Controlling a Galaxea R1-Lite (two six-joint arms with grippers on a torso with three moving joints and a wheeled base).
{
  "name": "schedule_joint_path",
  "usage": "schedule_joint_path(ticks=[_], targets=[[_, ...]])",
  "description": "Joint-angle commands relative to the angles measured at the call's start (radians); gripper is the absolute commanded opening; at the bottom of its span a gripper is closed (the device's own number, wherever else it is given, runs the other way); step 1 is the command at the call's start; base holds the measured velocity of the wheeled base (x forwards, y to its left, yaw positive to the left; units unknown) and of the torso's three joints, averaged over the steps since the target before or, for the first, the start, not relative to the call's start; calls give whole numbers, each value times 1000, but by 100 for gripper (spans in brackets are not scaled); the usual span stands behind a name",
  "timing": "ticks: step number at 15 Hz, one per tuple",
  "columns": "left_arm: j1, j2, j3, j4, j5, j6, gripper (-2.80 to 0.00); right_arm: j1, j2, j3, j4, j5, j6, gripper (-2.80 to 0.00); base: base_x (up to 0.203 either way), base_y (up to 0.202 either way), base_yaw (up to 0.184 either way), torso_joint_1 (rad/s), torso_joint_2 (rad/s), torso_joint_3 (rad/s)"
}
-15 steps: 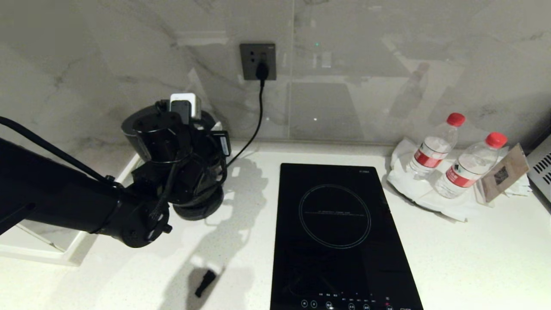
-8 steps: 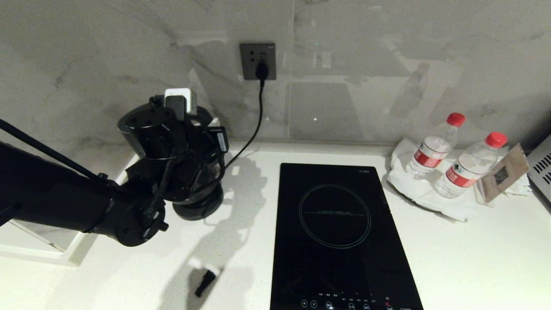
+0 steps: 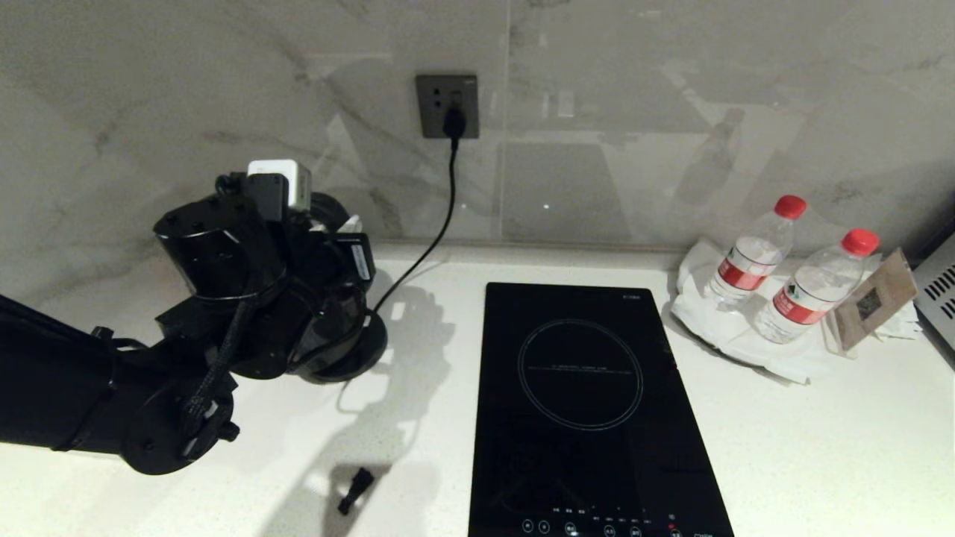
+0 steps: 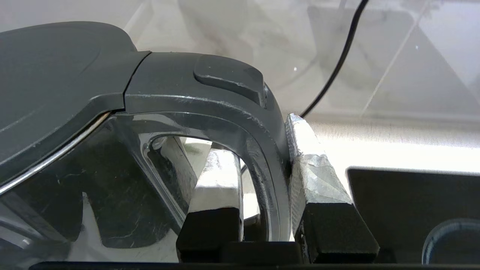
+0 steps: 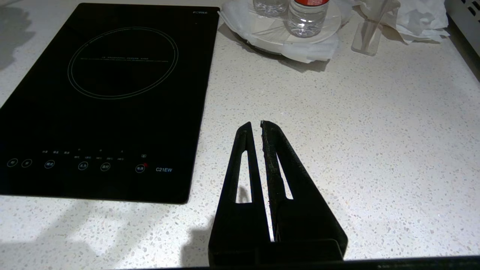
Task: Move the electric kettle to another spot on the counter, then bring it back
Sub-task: Place it by the sink
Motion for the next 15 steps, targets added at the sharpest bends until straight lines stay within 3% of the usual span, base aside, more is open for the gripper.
schedule_joint_path(ticks=[1,9,15], targets=[[-1,-75,74,-9,2,-1,-280,0,0,0,0,1,-1,-280,0,0,0,0,0,0],[-9,-308,378,-10,4,-2,-280,0,0,0,0,2,-1,-280,0,0,0,0,0,0],[-9,-394,486,-15,6,-16,-280,0,0,0,0,1,-1,-280,0,0,0,0,0,0]])
